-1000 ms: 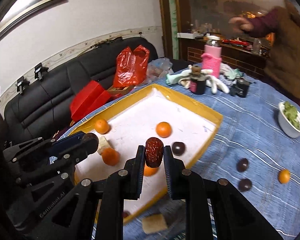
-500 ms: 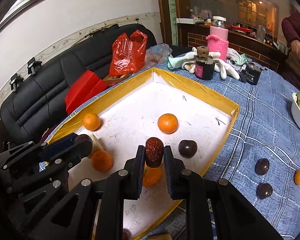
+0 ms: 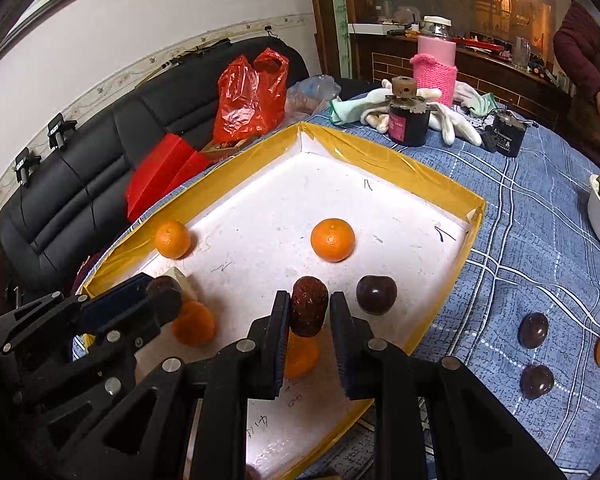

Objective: Organize fruits
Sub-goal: 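Open both tools to drop the plum and date into the tray, then move both open tools back over the tablecloth toward the remaining fruit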

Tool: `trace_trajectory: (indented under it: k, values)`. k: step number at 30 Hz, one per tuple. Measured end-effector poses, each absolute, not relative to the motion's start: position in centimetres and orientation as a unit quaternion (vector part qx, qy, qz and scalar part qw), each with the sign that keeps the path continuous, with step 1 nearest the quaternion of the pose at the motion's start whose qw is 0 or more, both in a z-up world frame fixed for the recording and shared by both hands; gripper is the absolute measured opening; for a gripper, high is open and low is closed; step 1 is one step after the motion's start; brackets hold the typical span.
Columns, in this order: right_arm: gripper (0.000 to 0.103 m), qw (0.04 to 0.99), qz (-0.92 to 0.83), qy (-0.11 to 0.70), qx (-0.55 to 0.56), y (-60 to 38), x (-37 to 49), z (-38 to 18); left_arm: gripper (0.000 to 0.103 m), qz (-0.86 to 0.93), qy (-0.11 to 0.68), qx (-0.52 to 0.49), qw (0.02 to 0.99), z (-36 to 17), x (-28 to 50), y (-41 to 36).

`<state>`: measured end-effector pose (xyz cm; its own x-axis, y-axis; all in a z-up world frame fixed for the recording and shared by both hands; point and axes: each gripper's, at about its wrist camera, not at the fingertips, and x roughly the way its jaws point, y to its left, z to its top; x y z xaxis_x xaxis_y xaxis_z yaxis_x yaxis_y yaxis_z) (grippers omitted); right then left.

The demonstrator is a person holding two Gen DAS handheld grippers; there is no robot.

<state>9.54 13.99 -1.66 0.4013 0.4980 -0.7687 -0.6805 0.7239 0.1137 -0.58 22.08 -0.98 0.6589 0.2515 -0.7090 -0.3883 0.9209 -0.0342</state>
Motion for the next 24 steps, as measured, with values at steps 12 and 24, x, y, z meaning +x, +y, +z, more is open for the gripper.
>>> trace_trajectory:
  k: [12, 24]
  values:
    - [0.05, 0.844, 0.345, 0.404, -0.078, 11.8, 9.7, 0.0, 0.057, 0.199, 0.362, -0.109, 0.904, 0.1, -1.5, 22.7]
    - [0.05, 0.859, 0.338, 0.379, -0.066, 8.1, 7.8, 2.4, 0.057, 0.186, 0.343, -0.09, 0.916, 1.7, -2.2, 19.9]
